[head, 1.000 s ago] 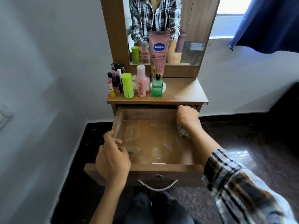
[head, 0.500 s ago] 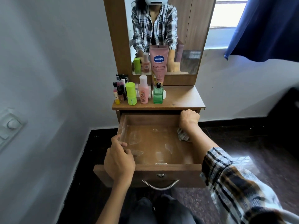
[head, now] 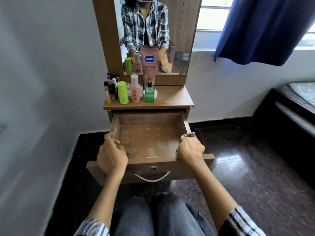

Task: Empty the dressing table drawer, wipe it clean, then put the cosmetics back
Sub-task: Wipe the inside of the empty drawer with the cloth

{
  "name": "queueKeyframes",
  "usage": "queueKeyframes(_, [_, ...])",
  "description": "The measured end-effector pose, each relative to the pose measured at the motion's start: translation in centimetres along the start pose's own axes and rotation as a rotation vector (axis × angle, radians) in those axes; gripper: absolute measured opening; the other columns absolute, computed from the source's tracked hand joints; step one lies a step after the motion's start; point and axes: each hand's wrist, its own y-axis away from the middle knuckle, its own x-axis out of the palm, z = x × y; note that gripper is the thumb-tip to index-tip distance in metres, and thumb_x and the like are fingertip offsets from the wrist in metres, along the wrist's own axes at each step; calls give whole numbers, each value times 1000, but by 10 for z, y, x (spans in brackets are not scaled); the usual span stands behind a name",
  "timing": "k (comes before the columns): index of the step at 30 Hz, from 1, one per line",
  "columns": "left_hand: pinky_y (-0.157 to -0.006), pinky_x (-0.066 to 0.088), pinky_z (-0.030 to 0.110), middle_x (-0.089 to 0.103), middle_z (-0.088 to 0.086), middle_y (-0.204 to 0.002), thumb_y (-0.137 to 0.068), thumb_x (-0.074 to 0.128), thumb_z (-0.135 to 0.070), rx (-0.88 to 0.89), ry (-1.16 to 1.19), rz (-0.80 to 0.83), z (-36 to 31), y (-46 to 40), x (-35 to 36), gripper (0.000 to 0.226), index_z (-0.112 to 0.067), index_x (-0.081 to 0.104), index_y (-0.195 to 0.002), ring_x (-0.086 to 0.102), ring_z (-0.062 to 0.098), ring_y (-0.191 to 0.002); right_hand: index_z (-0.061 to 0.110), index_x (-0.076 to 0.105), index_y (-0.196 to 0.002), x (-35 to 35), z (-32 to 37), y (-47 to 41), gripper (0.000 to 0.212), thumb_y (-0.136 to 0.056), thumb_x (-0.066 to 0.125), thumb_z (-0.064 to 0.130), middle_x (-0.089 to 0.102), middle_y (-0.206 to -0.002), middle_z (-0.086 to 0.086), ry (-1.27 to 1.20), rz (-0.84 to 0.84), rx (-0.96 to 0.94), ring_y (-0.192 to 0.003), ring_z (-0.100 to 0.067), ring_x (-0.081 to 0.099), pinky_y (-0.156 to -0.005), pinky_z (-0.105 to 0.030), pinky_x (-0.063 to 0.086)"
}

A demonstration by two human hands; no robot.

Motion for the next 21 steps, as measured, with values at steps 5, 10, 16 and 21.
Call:
queueKeyframes(5, [-66,48,39,66,-6,-95,-83,57,-3,30,-6,6,3,-2,2,34,-16,51,-114,61,26,-92,10,53,-131,7,6,-11,39,-92,48,12,51,-134,-9,-16,34,42,-125,-23,48,-90,-33,48])
queueKeyframes(10, [-59,43,34,65,-6,-93,-82,60,-2,67,-32,-4,8,-4,7,34,-16,53,-111,61,25,-89,6,49,-133,-8,22,-54,39,-95,41,9,46,-139,-11,-100,10,12,-130,-25,43,-98,-35,43])
queueKeyframes(16, [-56,41,30,64,-9,-92,-80,64,-2,81,-44,-5,13,-8,13,38,-18,54,-113,60,22,-85,6,53,-127,-28,34,-103,34,-95,43,9,52,-133,-15,-172,3,-69,-123,-32,50,-92,-39,45])
queueKeyframes(21, [-56,45,31,66,-9,-92,-79,65,-3,95,-54,-8,13,-7,14,42,-18,54,-116,61,21,-85,5,56,-122,-29,34,-121,33,-93,41,5,54,-129,-17,-138,1,-128,-120,-34,51,-91,-38,45])
